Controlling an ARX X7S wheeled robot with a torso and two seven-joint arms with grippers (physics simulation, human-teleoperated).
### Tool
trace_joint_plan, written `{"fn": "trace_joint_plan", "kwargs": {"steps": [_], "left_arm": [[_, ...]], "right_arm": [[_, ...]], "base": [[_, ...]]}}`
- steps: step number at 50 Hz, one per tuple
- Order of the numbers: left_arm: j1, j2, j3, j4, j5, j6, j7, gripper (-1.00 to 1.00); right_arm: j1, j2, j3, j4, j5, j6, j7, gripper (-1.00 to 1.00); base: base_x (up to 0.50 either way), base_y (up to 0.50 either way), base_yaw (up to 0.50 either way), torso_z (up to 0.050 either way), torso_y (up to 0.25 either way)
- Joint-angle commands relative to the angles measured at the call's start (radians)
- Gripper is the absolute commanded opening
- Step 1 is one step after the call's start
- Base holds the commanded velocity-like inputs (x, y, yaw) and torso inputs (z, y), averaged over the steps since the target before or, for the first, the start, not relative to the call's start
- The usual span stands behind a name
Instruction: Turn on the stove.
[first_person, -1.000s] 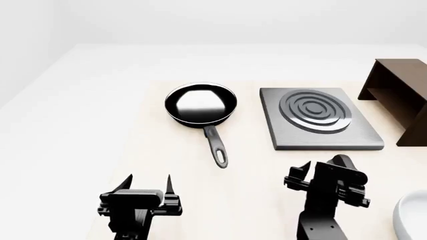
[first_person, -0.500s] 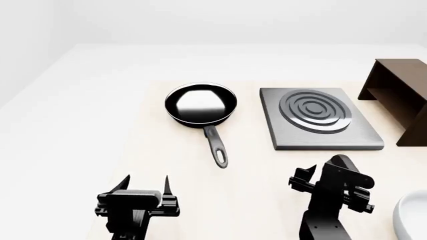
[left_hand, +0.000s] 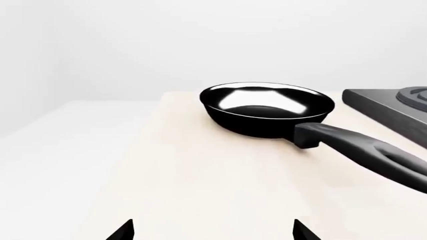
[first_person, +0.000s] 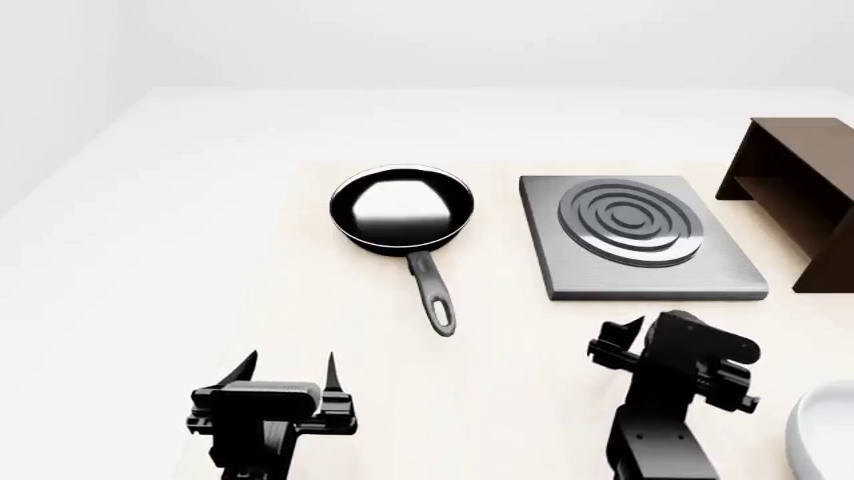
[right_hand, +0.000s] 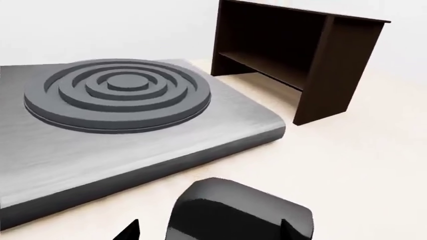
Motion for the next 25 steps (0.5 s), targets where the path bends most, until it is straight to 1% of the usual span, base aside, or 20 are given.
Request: {"fn": "trace_joint_plan", "kwargs": {"steps": [1, 25], "left_arm": [[-0.003, -0.004, 0.003, -0.006, -0.001, 0.003, -0.003, 1.00], [-0.014, -0.006, 0.014, -0.023, 0.000, 0.009, -0.007, 1.00]], "right_arm": [[0.025, 0.008, 0.002, 0.029, -0.008, -0.011, 0.010, 1.00], [0.079, 0.038, -0.032, 0.070, -0.039, -0.008, -0.009, 1.00]], "base": [[0.00, 0.00, 0.00, 0.000, 0.000], [0.00, 0.00, 0.00, 0.000, 0.000]]}}
